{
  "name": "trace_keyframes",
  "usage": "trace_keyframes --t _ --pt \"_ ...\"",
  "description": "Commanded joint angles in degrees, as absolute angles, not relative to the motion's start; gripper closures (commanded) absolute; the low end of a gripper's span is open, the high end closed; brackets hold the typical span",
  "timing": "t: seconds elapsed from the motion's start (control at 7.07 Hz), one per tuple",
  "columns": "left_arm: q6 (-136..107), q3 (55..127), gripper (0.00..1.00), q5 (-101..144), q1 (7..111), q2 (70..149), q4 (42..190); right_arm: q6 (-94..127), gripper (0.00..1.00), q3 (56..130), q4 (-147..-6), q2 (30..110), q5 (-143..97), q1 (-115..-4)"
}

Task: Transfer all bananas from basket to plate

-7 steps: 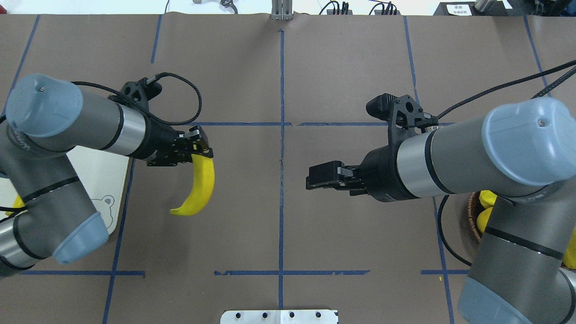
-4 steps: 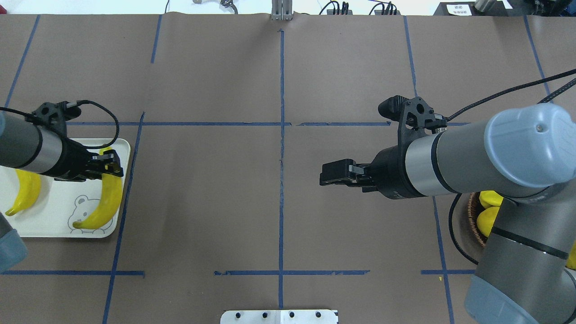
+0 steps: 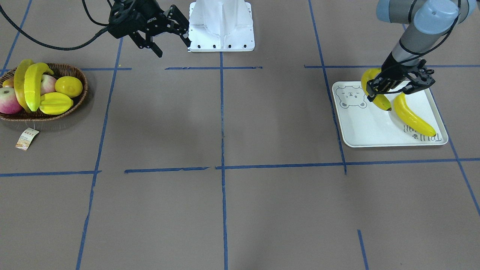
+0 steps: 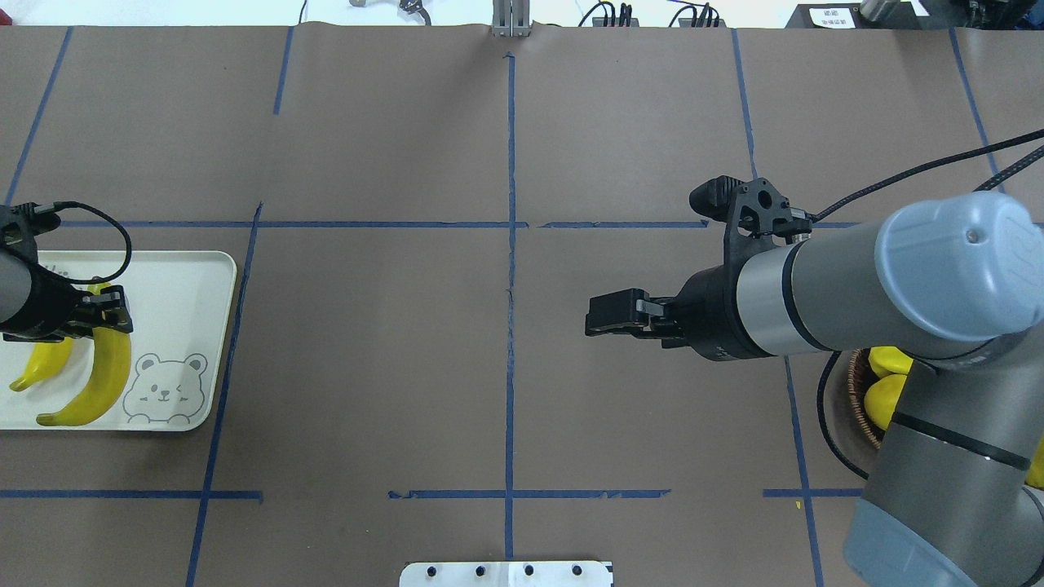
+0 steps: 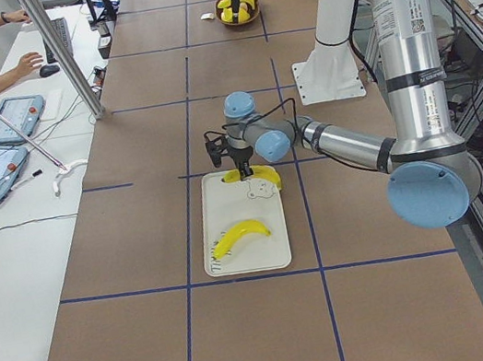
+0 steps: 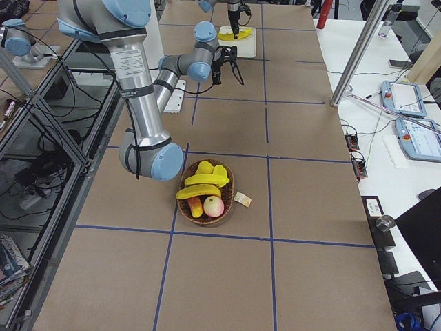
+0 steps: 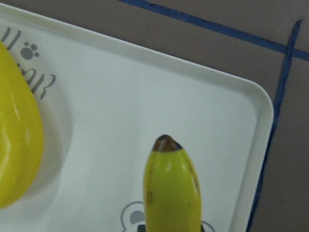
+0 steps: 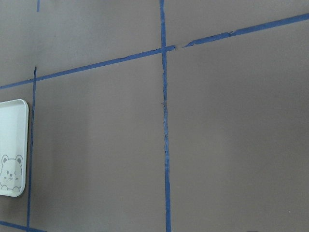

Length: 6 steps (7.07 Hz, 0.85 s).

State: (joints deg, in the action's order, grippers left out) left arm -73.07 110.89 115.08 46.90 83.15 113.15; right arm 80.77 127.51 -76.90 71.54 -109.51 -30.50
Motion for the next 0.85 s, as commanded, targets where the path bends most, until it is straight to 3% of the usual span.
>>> trace_keyframes --t 0.0,0.57,0.71 --pt "-72.25 107.07 1.00 111.63 47.46 83.49 113.20 80.77 0.00 127.62 -76.90 71.46 -109.60 -30.50" --pt "-71.98 102.93 0.97 111.01 48.86 87.88 113.03 80.77 0.00 127.71 -76.90 71.28 -109.60 -30.50" --pt "-71.90 102.57 0.52 111.01 49.56 87.98 113.11 80.77 0.00 127.79 -76.90 71.45 -109.60 -30.50"
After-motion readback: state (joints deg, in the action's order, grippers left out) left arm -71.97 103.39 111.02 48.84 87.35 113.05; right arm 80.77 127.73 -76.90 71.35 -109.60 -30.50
